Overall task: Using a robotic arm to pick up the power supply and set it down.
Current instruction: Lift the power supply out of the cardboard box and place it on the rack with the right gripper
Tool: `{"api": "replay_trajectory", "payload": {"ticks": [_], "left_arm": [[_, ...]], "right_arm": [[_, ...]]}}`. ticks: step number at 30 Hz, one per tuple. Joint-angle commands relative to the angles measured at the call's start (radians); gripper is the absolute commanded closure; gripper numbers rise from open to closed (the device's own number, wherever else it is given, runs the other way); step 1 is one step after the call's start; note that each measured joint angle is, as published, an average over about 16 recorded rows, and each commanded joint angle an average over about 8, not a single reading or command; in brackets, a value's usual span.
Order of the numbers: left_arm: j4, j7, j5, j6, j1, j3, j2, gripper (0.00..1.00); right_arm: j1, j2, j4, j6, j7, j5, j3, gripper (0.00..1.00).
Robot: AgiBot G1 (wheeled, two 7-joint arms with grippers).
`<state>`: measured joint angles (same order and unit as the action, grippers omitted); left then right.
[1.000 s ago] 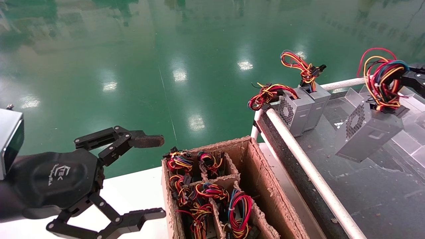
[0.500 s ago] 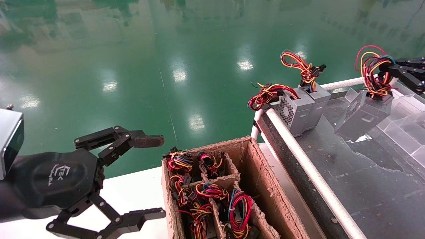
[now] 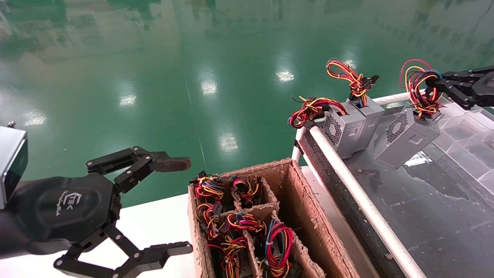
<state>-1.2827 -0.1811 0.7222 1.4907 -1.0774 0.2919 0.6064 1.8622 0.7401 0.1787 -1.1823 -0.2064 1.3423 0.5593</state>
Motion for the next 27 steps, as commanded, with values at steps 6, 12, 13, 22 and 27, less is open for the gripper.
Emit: {"api": "replay_trajectory", "payload": {"ticks": [6,12,13,22,27], "left_arm": [[0.000,0.000,0.000,0.000,0.000,0.000,0.000,0.00],[0.000,0.000,-0.001,0.000,0.000,0.001,0.000,0.00],[0.000,0.000,-0.001,0.000,0.000,0.001,0.000,0.00],[0.000,0.001,-0.001,-0.001,0.000,0.001,-0.001,0.00],[0.000,0.001,-0.001,-0.001,0.000,0.002,-0.001,0.00]], "right_arm": [[0.023,0.034,-0.063,0.022,-0.037,0.024,0.015,1.00],[0.033,0.072,-0.100,0.087,-0.066,0.043,0.026,1.00],[0.034,0.080,-0.106,0.097,-0.069,0.045,0.027,1.00],[0.040,0.145,-0.139,0.155,-0.090,0.053,0.032,1.00],[0.041,0.181,-0.150,0.202,-0.102,0.062,0.038,1.00]]}}
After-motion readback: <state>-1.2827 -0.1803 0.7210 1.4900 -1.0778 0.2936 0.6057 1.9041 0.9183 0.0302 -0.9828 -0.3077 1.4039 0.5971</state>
